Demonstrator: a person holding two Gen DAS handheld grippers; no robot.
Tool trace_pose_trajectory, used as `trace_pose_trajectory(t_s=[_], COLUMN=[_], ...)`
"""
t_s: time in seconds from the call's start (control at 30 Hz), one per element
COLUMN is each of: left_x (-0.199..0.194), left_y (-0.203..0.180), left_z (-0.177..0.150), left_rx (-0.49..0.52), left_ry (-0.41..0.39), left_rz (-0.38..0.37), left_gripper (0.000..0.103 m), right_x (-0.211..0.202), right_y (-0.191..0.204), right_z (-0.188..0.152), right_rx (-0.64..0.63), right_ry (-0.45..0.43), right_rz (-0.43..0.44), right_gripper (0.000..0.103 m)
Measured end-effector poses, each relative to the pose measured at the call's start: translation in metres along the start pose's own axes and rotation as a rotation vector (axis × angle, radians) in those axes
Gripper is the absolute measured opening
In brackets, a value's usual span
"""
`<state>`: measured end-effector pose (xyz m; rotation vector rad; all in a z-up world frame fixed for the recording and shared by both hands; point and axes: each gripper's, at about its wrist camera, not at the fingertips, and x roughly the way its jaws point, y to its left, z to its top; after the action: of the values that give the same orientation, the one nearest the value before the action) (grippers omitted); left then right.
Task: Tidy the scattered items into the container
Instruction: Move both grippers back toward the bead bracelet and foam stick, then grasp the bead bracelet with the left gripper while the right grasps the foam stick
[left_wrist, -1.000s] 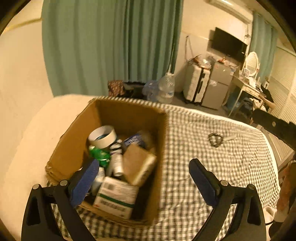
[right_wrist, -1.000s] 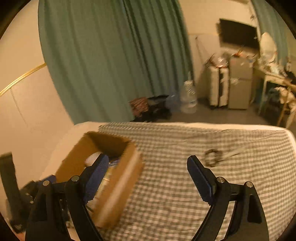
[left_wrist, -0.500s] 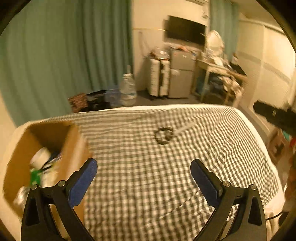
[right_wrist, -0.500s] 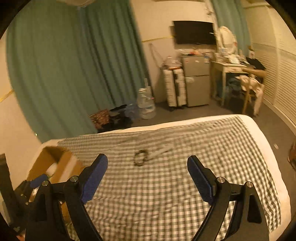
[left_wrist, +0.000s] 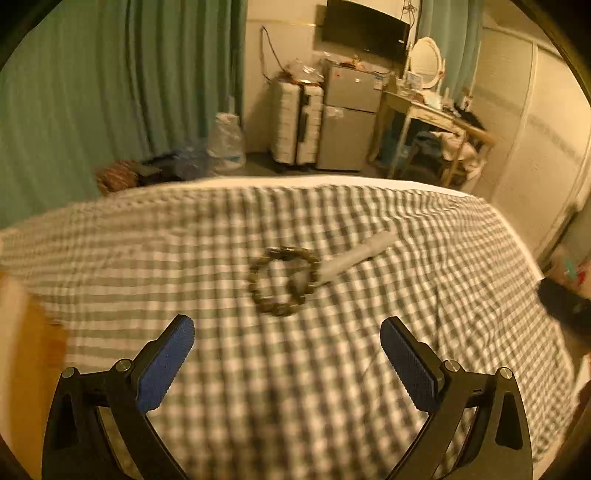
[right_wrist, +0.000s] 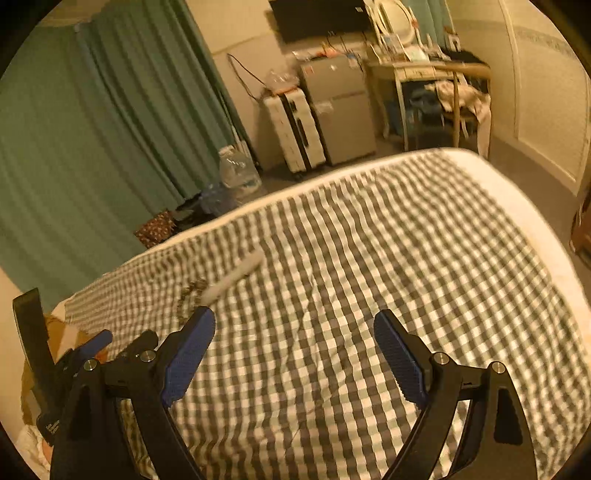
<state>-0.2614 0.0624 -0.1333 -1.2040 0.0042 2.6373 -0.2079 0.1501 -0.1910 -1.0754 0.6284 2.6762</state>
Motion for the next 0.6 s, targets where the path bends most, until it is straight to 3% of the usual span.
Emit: trace_pose_trajectory(t_s=[0.07,0.1,0.13,0.2,0.3,0.4,0.47,0.5,0.53,0.6], left_x=[0.024,0.038,0.049,0.075,0.077,0.078,0.077,0.079,0.081,0.089], left_y=[-0.002,-0.003,-0.004,0.000,0.009,0.010,0.008,0.007,0.007,0.005], left_z=[0.001,0.001,-0.001,-0.003,0.000,0.004,0.006,0.007,0.010,0.011], left_rx=[0.027,0.048,0.062,0.073,0.048,0.072,0.102,0.109,0.118,0.140], left_ry=[0.025,0.048,0.080,0.176,0.130,0.127,0.101,0.097,0.097,0.092], left_rz=[0.007,0.006,0.006,-0.010,-0.059,-0.054,-0.046,-0.050,-0.049,-0.026], left_gripper=[0.099,0.080,0.054,0.031,0.031,0.035,0.052,0.069,0.079,0.079], right_x=[0.020,0.028,0.038,0.051,0.066,0.070,0.069,0.070,0.070,0.073], right_y=[-0.007,-0.007,-0.008,-0.005,0.001,0.002,0.003,0.004,0.007,0.015], right_z=[0.001,-0.002,-0.003,-0.005,-0.008,-0.006,-0.007,-0.007,-0.006,-0.005], right_rx=[0.044,0.055,0.064,0.043,-0.029,-0.024,-0.009,-0.005,-0.004,-0.022], right_ry=[0.019,0.026,0.040,0.066,0.091,0.092,0.091,0.091,0.094,0.095], right_rz=[0.003,0.008,0.016,0.019,-0.006,0.008,0.017,0.024,0.030,0.026], right_gripper=[0.088,0.088,0.088,0.088,0.088,0.088,0.088,0.088,0.088,0.088])
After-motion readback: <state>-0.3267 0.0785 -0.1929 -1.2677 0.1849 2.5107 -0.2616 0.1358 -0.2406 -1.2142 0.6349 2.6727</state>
